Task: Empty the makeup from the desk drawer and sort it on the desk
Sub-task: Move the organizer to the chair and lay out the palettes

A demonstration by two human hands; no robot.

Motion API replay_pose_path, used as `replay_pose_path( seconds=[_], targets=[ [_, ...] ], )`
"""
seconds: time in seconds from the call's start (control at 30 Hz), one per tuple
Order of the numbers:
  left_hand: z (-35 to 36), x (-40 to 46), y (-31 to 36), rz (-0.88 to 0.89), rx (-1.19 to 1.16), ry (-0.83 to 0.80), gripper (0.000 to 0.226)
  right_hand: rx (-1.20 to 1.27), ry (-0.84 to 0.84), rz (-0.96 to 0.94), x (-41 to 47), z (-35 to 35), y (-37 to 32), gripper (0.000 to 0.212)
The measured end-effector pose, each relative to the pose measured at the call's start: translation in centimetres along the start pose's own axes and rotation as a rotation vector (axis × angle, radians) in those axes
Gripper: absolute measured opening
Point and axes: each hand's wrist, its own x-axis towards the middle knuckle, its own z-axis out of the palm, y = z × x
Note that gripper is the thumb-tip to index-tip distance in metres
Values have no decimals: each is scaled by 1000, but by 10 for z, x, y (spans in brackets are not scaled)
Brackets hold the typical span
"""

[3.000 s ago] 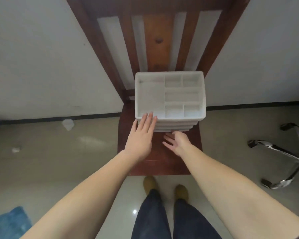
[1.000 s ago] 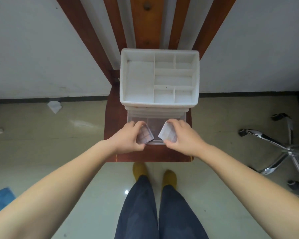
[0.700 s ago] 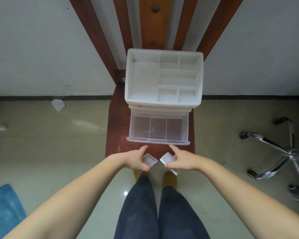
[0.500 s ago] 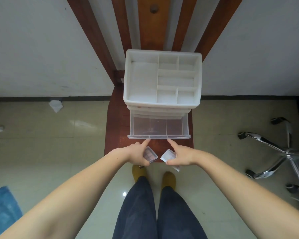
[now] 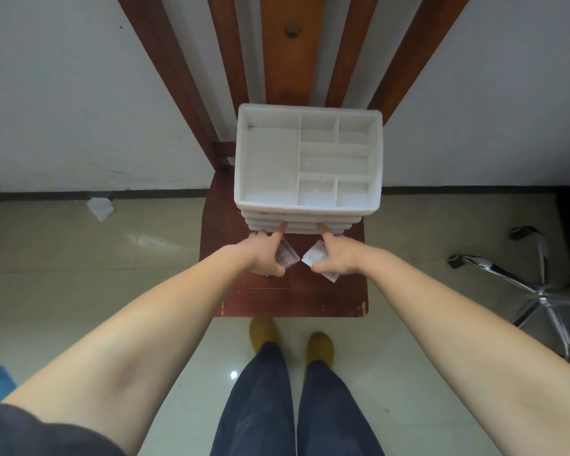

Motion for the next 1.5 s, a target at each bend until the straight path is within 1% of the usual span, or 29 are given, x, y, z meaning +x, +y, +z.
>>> replay_pose_path(
  seconds=[0.07, 0.1, 0.17, 0.23, 0.3, 0.43, 0.5, 0.57, 0.67, 0.77, 0.9, 0.97, 1.1, 1.23, 1.37, 1.5],
  targets=[
    [4, -11, 2, -11, -8, 16, 110, -26, -5, 9, -10, 2, -6, 106],
    [5, -20, 4, -11, -16, 34, 107, -36, -1, 2, -18, 2, -9, 101],
    [7, -43, 5, -12, -47, 100, 99, -58, 46, -40, -37, -2, -18, 87],
    [10, -72, 4, -33, -73, 224, 90, -121, 139, -126, -58, -8, -30, 69],
    [15, -103, 4, -61, -67, 383, 83, -227, 246, -239, -79, -14, -43, 60],
    [37, -165, 8, -156, -37, 652, 74, -477, 464, -543, -117, -13, -72, 57],
    [58, -196, 13, -234, -49, 761, 66, -570, 492, -684, -134, -6, -85, 56],
    [86, -227, 22, -323, -111, 861, 57, -664, 501, -819, -151, 6, -94, 53],
    [137, -273, 39, -462, -284, 948, 53, -777, 443, -933, -177, 33, -111, 46],
    [196, -324, 55, -621, -418, 1044, 54, -880, 349, -1050, -204, 75, -133, 44],
    [283, -397, 82, -910, -513, 1103, 58, -1063, 233, -1261, -255, 139, -161, 54],
    [329, -433, 101, -1047, -568, 1127, 60, -1115, 201, -1373, -285, 176, -173, 58],
    [428, -497, 156, -1278, -667, 1193, 60, -1214, 140, -1596, -356, 264, -180, 61],
    [540, -551, 236, -1468, -751, 1193, 61, -1273, 77, -1791, -441, 364, -157, 62],
    [655, -597, 331, -1664, -854, 1153, 61, -1343, -42, -1963, -528, 469, -108, 64],
    [746, -636, 422, -1832, -976, 1119, 59, -1352, -178, -2133, -613, 559, -57, 61]
  ],
)
